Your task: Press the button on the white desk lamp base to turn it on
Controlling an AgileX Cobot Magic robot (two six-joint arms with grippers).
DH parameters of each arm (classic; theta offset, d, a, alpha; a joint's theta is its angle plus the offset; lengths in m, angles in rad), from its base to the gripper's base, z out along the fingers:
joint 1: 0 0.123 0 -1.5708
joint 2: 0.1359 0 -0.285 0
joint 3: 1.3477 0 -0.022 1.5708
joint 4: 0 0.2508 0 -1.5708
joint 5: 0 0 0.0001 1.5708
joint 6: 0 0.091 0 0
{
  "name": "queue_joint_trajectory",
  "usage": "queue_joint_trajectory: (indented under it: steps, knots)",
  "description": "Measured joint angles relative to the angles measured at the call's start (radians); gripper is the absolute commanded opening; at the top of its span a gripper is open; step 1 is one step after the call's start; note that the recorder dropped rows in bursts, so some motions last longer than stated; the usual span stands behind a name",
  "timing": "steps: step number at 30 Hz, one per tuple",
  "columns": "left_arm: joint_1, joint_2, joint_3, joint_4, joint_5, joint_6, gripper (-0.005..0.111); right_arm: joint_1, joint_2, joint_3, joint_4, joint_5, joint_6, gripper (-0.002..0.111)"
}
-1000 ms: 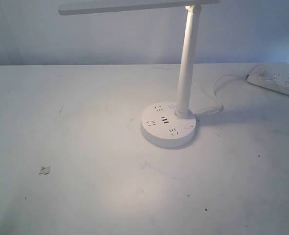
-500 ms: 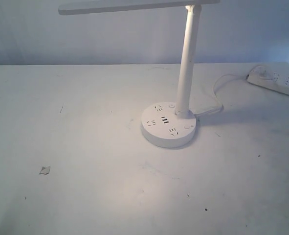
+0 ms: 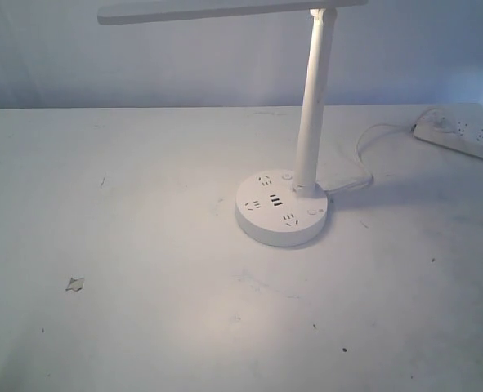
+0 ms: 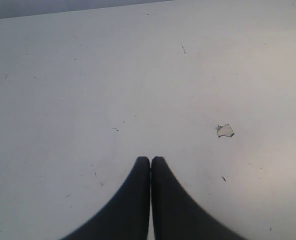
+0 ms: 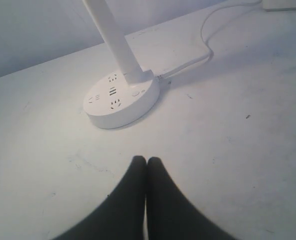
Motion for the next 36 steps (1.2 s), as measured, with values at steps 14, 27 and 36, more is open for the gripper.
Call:
queue_joint_trajectory:
  steps: [14,27,36]
  knots:
    - [0.0,0.0,0.0,0.0,0.0,0.0,0.0,-0.269,0.0,0.0,0.002,0.002,0.0,0.0]
    - [0.0,0.0,0.0,0.0,0.0,0.0,0.0,-0.377,0.0,0.0,0.002,0.004,0.0,0.0]
    - [0.0,0.0,0.0,0.0,0.0,0.0,0.0,-0.426,0.0,0.0,0.002,0.004,0.0,0.0]
